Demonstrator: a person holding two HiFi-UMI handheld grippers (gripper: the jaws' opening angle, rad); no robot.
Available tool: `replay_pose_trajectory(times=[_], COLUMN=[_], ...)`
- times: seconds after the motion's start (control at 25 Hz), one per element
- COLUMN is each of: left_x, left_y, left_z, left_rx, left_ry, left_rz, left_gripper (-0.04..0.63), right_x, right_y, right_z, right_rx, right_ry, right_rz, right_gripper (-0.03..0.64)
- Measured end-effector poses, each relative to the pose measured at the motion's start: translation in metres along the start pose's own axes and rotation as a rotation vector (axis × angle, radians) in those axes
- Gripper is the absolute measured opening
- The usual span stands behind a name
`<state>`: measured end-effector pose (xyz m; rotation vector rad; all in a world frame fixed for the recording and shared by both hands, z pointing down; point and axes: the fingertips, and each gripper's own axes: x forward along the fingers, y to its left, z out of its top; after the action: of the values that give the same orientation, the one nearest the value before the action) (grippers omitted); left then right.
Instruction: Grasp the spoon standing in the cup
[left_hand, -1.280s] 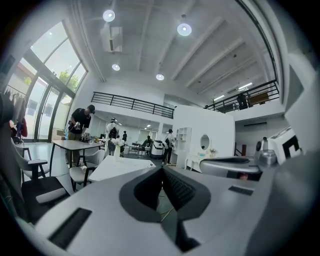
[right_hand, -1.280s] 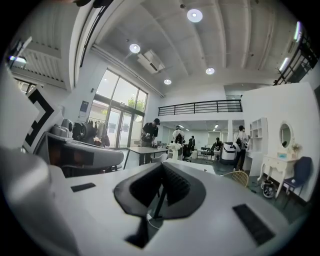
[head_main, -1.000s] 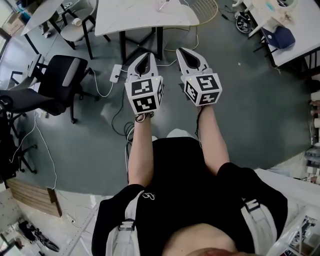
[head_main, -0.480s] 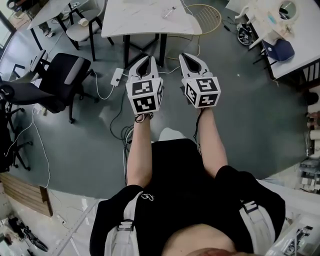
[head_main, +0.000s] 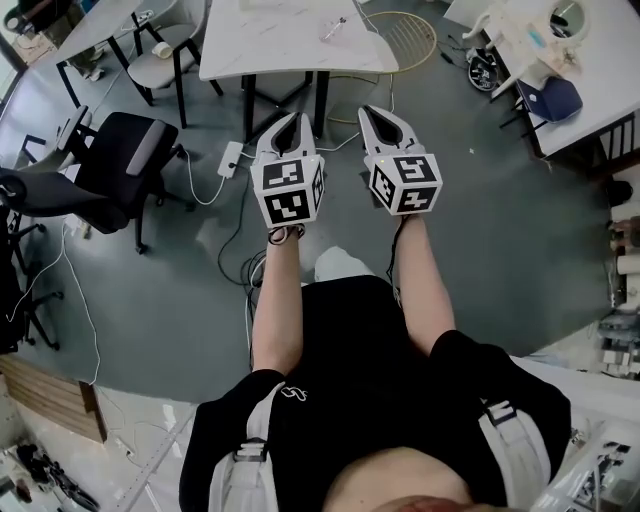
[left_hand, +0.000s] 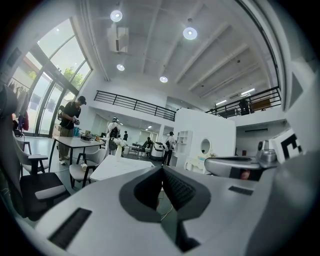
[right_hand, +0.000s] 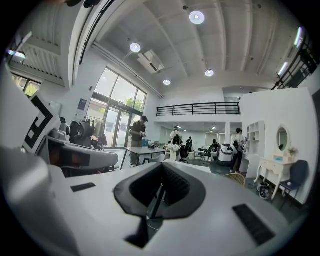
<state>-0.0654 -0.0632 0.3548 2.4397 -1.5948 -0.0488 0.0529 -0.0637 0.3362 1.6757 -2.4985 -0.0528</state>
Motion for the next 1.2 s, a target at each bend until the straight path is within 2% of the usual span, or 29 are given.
replay_pose_trajectory(times=[0.44,0.8,1.04,1.2], left_x=[0.016,0.038,0.069,0.099], left_y=[0.011,0.018,0.019,0.022], left_z=[0.000,0.016,0.030,0.031], left_rx=[-0.012,0.002,0.033,0.059], left_ry=[-0.004,-0.041,-0.058,-0.050], left_rz=[-0.016,-0.032,-0.030,-0.031], left_gripper=[0.017,0.017,0.017,0.017], right_x=[0.018,0.036,0.052,0.076], right_y=[-0.001,-0.014,-0.044,-0.070], right_z=[0.001,0.023,0.031,0.026], right_rx=[-0.016,-0.047,-0.035,0.015], right_ry=[-0.008,-0.059,-0.095,-0.110], right_rz=[0.000,-0.003,-0.010,-0.018], right_gripper=[0.006,0.006,0.006,0.006])
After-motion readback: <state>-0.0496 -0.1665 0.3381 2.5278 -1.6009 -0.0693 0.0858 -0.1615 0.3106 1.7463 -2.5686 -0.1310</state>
